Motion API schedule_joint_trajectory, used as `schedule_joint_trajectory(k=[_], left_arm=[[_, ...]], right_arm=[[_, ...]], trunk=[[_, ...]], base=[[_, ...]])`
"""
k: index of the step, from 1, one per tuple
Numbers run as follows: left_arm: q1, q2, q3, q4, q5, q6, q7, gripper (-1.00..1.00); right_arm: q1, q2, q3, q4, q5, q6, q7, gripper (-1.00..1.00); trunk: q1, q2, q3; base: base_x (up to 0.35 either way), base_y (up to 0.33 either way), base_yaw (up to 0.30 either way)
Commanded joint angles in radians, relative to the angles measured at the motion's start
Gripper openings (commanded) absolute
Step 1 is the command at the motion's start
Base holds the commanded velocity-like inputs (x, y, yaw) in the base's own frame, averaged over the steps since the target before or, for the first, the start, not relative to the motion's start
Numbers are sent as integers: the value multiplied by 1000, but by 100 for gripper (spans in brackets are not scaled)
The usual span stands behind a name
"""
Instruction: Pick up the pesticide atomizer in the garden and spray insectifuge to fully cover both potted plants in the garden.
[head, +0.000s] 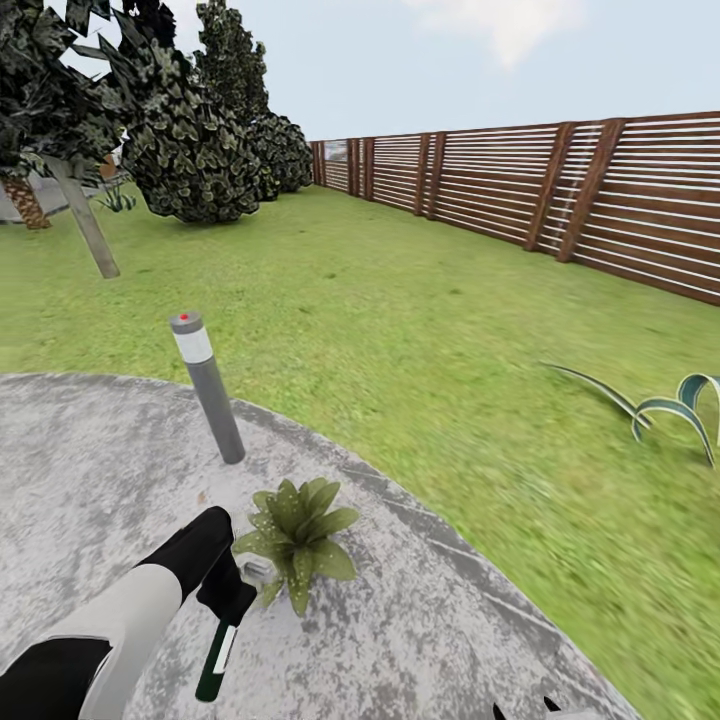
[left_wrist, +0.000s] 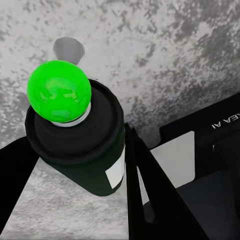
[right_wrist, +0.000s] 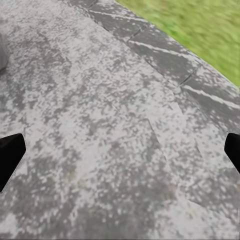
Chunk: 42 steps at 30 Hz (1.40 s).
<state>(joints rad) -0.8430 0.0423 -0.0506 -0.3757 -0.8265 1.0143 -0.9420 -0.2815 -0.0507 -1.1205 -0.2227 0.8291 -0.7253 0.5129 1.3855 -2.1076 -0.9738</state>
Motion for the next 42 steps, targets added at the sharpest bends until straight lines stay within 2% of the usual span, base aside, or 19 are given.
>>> schedule_joint_trajectory(k=[1,7,14,21,29,36,42], left_arm=[[-1,1,-5,-2,-5,4,-9,-100],[-8,0,-3,-2,-5,4,-9,-100],[-7,-4,-5,-2,-5,4,-9,-100],[-6,-2,-5,-2,-5,4,-9,-100],[-7,0,-4,-2,-5,4,-9,-100],[-6,-4,-5,-2,-5,4,-9,-100],[-6,-3,-5,-2,-5,4,-9,-100]], right_arm=[[-1,0,-8,0,2,-2,9,100],[-1,0,-8,0,2,-2,9,100],[-1,-1,-8,-1,2,-2,9,100],[-1,-14,-8,-2,2,-2,9,100],[-1,-11,-7,-1,2,-2,9,100],[-1,-11,-7,0,2,-2,9,100],[-1,-11,-7,0,2,-2,9,100]], trunk=[[0,0,-1],[0,0,-1],[0,0,-1],[0,0,-1],[0,0,-1],[0,0,-1],[0,0,-1]], base=[[0,0,276],[28,-13,277],[187,-187,268],[100,-264,30],[77,-268,11],[11,-267,247],[0,-58,273]])
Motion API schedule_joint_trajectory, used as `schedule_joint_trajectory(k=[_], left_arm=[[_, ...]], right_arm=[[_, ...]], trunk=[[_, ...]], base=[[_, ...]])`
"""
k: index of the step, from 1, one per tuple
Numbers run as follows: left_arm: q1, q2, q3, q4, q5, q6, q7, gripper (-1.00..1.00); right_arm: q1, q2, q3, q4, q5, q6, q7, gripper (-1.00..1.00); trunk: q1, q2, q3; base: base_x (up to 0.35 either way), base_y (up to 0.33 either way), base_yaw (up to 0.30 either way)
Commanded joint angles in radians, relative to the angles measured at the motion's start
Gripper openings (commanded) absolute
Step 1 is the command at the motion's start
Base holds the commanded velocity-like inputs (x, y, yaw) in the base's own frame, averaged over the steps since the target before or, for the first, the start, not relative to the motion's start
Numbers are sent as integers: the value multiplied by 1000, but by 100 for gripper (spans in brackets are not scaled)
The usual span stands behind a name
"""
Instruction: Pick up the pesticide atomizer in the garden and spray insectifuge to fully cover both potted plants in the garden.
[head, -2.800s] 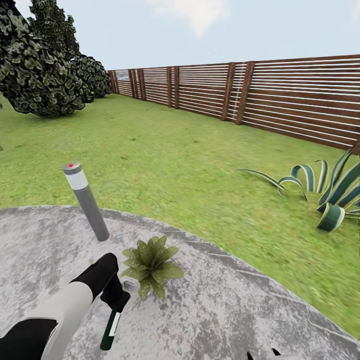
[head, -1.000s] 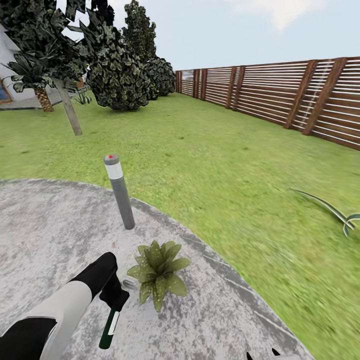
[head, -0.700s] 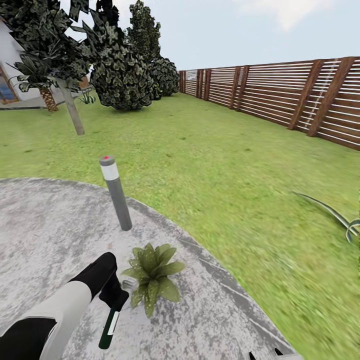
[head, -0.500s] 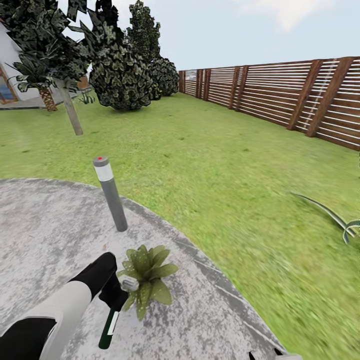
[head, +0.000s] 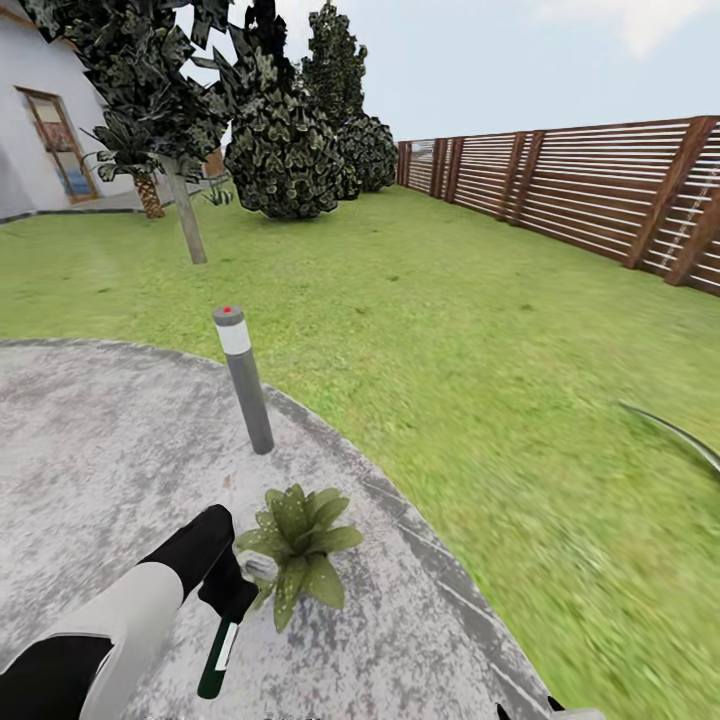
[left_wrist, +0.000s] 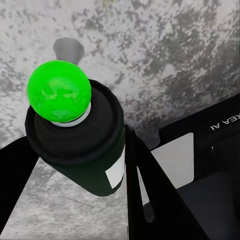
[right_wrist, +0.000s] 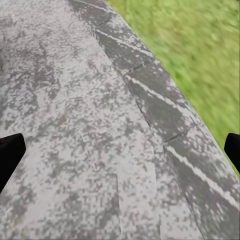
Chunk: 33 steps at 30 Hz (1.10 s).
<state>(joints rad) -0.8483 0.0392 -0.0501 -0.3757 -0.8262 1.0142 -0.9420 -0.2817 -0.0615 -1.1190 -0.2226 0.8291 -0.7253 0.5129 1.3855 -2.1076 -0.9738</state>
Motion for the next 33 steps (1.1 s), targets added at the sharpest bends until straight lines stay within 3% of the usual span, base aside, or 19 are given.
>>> schedule_joint_trajectory(k=[1,9,17,25,33], left_arm=[[0,1,-5,-2,-5,4,-9,-100],[0,-1,-5,-2,-5,4,-9,-100],[1,-1,-7,-2,-5,3,-9,-100],[2,-4,-7,-2,-5,4,-9,-100],[2,0,-6,-2,-5,4,-9,-100]], right_arm=[[-1,0,-9,0,2,-2,9,100],[-1,0,-9,0,2,-2,10,100],[-1,1,-9,0,2,-2,9,100],[-1,2,-9,0,2,-2,9,100],[-1,2,-9,0,2,-2,10,100]], trunk=[[0,0,-1],[0,0,-1],[0,0,-1],[0,0,-1],[0,0,-1]], base=[[0,-4,274],[158,-125,268],[202,-201,35],[21,-215,22],[0,-34,238]])
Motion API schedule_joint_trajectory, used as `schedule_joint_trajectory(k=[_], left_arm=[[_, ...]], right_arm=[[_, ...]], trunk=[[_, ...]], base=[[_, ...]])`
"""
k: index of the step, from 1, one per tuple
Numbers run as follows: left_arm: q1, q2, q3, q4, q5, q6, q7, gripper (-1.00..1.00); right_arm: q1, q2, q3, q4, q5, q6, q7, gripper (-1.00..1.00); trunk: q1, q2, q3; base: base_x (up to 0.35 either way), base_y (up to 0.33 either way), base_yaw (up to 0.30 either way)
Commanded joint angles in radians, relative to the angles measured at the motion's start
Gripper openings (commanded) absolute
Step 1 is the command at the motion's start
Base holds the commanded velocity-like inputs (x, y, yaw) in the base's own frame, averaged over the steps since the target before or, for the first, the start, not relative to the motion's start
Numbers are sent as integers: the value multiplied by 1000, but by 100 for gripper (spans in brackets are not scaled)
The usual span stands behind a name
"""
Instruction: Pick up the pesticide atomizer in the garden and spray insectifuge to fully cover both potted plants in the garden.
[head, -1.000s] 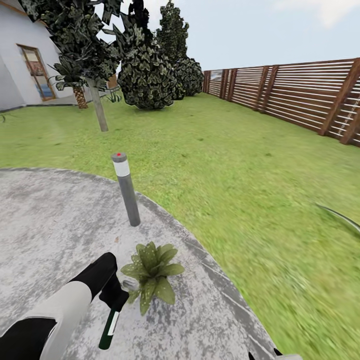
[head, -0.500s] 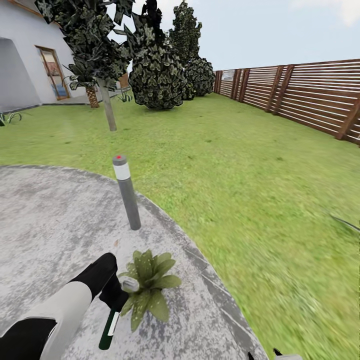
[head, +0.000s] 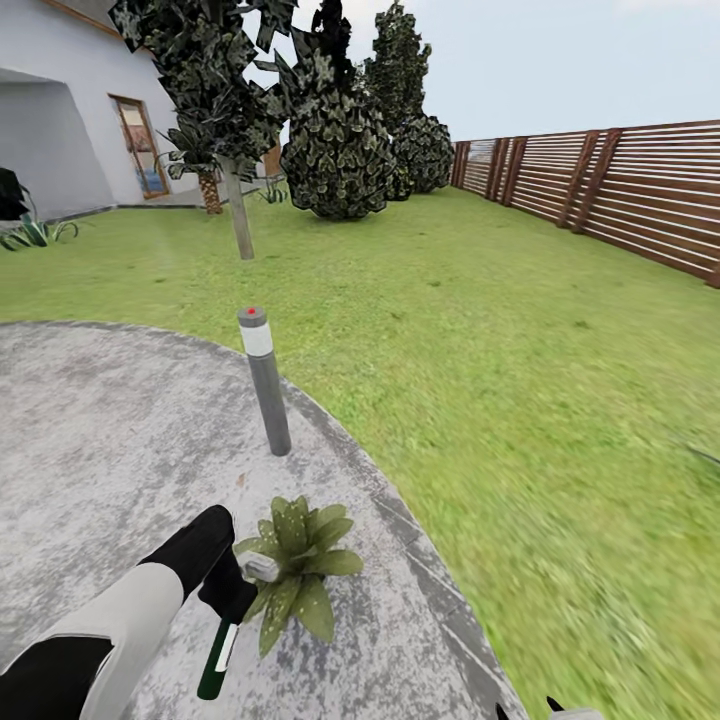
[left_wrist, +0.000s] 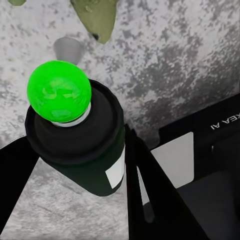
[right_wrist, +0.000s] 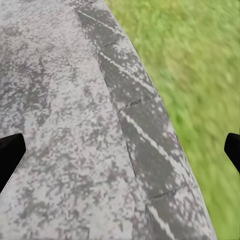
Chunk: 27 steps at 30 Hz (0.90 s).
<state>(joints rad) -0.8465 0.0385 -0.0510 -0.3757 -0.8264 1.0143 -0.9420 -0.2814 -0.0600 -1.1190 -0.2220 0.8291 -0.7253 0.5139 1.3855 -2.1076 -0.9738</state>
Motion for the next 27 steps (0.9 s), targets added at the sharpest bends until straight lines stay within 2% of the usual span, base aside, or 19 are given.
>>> schedule_joint_trajectory(k=[1,9,16,21,27], left_arm=[[0,1,-5,-2,-5,4,-9,-100],[3,1,-6,-2,-5,3,-9,-100],[3,-2,-7,-2,-5,3,-9,-100],[3,0,-6,-2,-6,4,-9,-100],[3,-4,-7,-2,-6,3,-9,-100]], right_arm=[[-1,0,-8,0,2,-2,9,100],[-1,1,-8,0,2,-2,9,100],[-1,2,-8,0,2,-2,8,100],[-1,-2,-9,-1,2,-2,8,100],[-1,-8,-10,-2,2,-2,8,100]], trunk=[[0,0,-1],[0,0,-1],[0,0,-1],[0,0,-1],[0,0,-1]], base=[[0,-1,91],[0,0,18],[19,-10,236],[159,-187,250],[124,-242,22]])
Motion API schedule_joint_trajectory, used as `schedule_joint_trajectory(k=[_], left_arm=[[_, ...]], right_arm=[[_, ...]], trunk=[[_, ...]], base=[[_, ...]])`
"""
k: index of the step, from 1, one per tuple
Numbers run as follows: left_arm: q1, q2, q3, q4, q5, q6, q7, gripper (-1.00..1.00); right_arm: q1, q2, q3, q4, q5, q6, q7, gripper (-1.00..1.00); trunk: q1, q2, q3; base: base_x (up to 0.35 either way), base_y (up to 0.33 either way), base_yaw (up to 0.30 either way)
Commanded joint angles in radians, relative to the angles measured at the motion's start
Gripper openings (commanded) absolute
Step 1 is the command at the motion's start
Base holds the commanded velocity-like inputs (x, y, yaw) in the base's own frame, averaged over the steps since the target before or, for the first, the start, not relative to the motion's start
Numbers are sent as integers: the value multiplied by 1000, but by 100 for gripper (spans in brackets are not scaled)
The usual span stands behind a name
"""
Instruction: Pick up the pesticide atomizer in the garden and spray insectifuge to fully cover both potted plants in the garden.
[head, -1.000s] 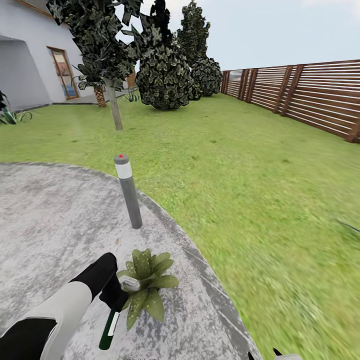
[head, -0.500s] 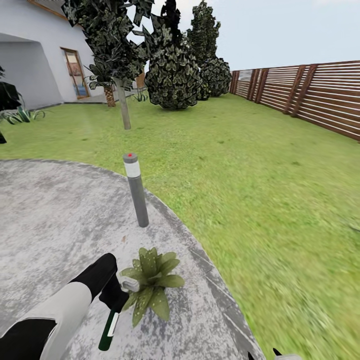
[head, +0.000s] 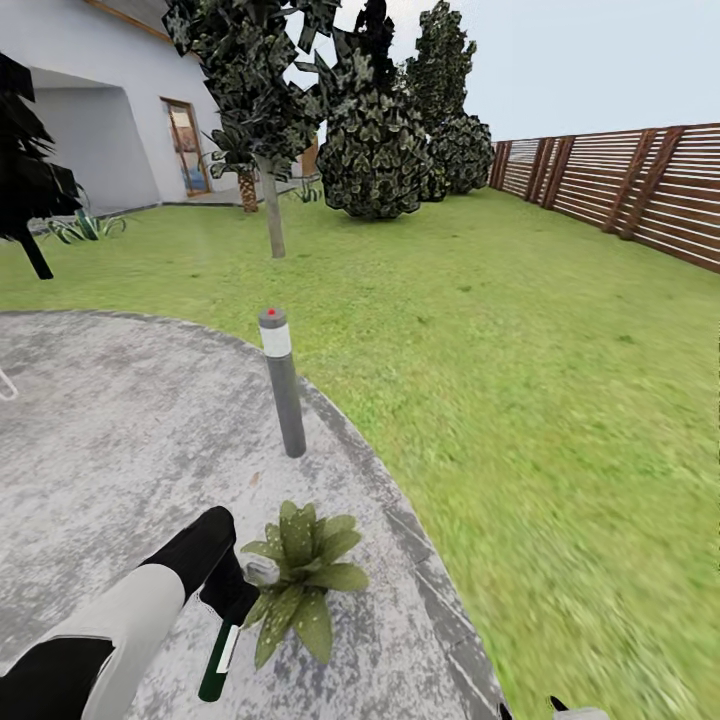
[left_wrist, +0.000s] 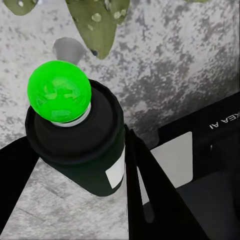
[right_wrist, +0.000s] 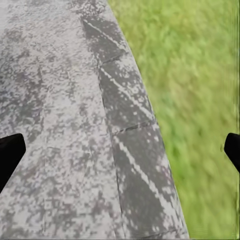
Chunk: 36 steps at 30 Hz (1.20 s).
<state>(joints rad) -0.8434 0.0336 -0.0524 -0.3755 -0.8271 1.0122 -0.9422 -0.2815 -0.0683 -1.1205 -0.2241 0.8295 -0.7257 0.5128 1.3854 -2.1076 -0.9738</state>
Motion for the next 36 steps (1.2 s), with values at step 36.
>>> schedule_joint_trajectory(k=[36], left_arm=[[0,7,-3,-2,-4,5,-10,-100]], right_arm=[[-1,5,-7,2,2,-1,9,100]], trunk=[[0,0,-1]], base=[[56,-182,202]])
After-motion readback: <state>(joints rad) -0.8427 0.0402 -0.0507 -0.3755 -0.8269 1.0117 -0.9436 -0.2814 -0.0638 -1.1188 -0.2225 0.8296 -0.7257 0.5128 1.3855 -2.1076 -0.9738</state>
